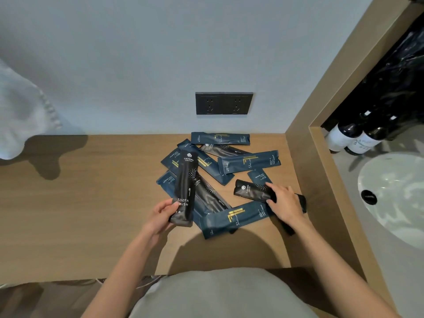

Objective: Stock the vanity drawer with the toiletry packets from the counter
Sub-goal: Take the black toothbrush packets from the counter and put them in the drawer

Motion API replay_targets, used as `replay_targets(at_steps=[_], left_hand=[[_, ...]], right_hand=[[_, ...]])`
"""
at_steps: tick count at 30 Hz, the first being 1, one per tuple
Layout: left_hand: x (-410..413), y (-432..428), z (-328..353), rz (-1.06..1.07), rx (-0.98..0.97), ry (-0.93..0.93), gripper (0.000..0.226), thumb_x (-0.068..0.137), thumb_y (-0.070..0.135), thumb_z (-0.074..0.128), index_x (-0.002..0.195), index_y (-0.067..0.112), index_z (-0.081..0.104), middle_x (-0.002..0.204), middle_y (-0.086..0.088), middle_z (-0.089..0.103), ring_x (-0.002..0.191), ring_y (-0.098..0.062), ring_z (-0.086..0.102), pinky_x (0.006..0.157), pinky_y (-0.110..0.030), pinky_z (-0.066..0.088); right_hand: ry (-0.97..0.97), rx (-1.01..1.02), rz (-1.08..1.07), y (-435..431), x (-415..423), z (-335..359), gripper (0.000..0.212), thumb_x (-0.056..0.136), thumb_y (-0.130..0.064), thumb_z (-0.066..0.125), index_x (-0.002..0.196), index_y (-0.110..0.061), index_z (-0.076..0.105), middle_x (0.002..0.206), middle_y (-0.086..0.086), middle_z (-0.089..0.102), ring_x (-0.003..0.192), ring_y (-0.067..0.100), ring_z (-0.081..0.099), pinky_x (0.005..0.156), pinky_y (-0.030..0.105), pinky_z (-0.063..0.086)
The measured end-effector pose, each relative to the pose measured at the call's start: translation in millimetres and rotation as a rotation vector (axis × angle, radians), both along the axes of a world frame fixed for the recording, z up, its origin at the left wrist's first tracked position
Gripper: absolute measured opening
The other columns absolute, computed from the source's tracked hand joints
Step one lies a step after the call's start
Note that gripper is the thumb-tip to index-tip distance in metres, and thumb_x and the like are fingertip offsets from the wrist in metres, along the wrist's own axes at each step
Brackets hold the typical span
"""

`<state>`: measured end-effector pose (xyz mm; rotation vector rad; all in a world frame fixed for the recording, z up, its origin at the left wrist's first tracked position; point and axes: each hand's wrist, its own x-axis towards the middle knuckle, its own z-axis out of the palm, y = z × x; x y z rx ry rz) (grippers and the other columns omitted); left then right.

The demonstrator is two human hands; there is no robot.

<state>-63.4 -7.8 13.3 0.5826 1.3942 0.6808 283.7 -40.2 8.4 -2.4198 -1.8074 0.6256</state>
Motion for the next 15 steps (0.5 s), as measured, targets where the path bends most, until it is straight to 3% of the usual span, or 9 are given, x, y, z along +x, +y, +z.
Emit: replay_targets(at_steps=[7, 12, 15], left_hand=[[-13.5, -6.4, 10.1, 0.025, 0.051, -0.034, 0.007, 0.094, 0.005, 0.052, 0.094, 0.009, 0.058, 0.062, 0.004, 0.072, 0.05, -0.006, 0.066, 0.047, -0.017, 0.052], [-12.6, -7.1, 21.7, -0.016, 0.085, -0.026, 0.008, 0.097, 0.005, 0.046, 0.093, 0.011, 0.051, 0.061, 0.003, 0.072, 0.045, -0.008, 0.063, 0.045, -0.019, 0.052], [-11.9, -7.7, 25.4, -0.069, 0.123, 0.063, 0.007, 0.098, 0.008, 0.043, 0.094, 0.013, 0.047, 0.069, -0.002, 0.068, 0.044, -0.008, 0.059, 0.043, -0.02, 0.042]], right_hand=[[-0.09, -0.109, 0.044, 21.7, 1.5, -1.3, 0.061, 0.082, -0.023, 0.072, 0.137, -0.021, 0.046, 0.132, 0.007, 0.05, 0.123, 0.027, 0.04, 0.103, 0.041, 0.039], [-0.126, -0.113, 0.07, 28.9, 0.2, 1.3, 0.043, 0.079, -0.025, 0.075, 0.118, -0.017, 0.058, 0.12, 0.007, 0.05, 0.116, 0.025, 0.044, 0.098, 0.039, 0.043], [-0.03, -0.123, 0.054, 28.6, -1.6, 9.4, 0.032, 0.084, -0.025, 0.069, 0.114, -0.02, 0.057, 0.117, 0.006, 0.059, 0.105, 0.023, 0.056, 0.09, 0.041, 0.051]])
